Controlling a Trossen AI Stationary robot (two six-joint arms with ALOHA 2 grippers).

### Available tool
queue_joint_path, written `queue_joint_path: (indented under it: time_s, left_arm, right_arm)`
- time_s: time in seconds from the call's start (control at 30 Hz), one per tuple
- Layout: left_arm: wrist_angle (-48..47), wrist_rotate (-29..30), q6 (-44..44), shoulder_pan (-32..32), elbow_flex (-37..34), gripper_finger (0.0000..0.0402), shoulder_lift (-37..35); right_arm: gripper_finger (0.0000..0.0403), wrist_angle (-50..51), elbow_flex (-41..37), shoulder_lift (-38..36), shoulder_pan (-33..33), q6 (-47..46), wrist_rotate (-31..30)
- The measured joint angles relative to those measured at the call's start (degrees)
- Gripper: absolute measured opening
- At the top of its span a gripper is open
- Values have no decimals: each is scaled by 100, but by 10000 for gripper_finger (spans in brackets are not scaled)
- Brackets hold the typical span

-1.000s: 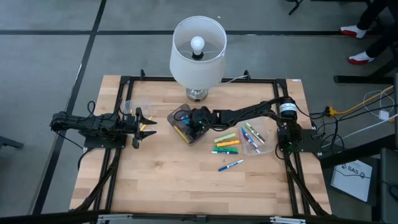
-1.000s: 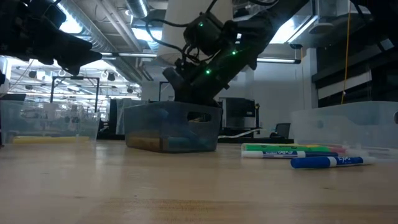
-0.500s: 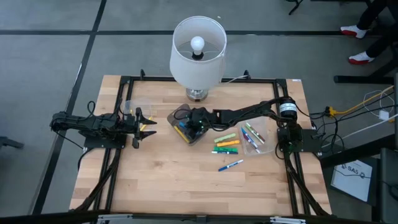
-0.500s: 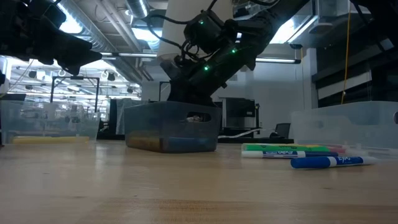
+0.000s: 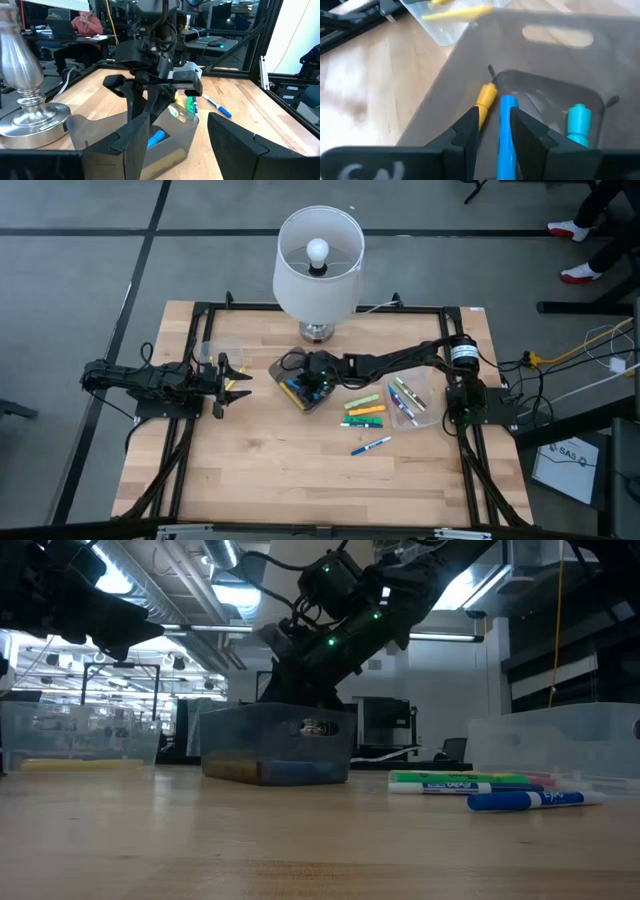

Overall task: Pick & Place Markers
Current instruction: Put the top dark blue highlighter into the right transparent bin

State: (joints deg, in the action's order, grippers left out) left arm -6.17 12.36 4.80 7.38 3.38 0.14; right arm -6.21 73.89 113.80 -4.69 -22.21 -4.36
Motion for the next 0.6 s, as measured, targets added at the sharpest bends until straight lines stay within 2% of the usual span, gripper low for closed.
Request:
queue_joint_path:
  time_s: [0.1, 0.3, 0.6]
  left_arm:
    - [-1, -2, 0, 1, 1, 196, 0]
    - [4, 2, 0, 2, 2, 196, 0]
    - [9, 0, 0, 0, 0, 196, 0]
  right_arm:
    - [110, -20, -2, -81, 41, 55, -30]
    - [109, -30, -2, -221, 285, 254, -479]
    - [74, 3, -2, -639, 703, 619, -922]
